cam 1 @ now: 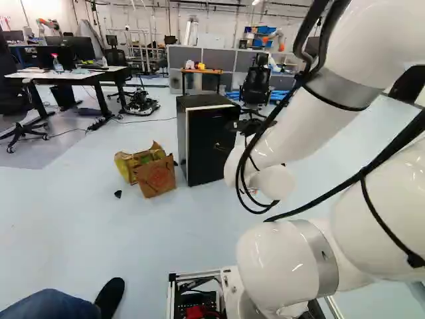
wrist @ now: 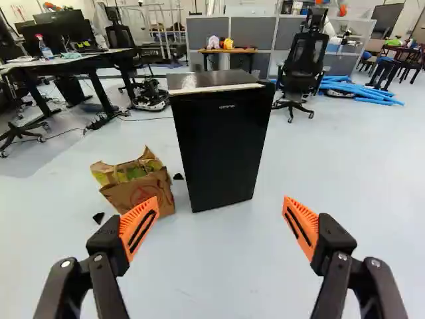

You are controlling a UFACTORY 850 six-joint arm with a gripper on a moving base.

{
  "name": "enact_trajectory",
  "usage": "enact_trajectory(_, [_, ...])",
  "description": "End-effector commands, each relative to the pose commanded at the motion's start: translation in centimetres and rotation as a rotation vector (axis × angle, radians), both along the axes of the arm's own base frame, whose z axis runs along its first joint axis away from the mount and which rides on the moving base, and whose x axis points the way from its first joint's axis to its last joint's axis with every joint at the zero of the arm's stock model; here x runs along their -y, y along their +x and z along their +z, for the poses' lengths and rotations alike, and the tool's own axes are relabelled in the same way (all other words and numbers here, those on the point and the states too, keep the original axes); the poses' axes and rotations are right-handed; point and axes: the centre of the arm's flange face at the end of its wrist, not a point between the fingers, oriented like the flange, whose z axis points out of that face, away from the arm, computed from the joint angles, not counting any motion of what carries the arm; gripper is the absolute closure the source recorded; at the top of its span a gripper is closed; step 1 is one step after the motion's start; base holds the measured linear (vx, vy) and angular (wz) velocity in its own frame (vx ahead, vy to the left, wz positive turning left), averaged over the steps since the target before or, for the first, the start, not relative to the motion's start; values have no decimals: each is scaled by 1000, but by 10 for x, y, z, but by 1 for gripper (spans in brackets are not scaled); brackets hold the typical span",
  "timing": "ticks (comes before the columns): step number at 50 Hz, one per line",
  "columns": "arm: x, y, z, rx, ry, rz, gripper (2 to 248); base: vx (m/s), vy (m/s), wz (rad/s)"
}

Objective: Grab a drink from the fridge

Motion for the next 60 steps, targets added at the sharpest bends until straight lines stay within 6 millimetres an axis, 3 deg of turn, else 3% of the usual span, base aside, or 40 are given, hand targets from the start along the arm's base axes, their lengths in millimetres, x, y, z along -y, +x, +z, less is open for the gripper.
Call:
enact_trajectory(36, [0,0,0,0,0,0,3,107,3,8])
enact_trajectory(60, [0,0,0,0,0,0,3,120,31,143])
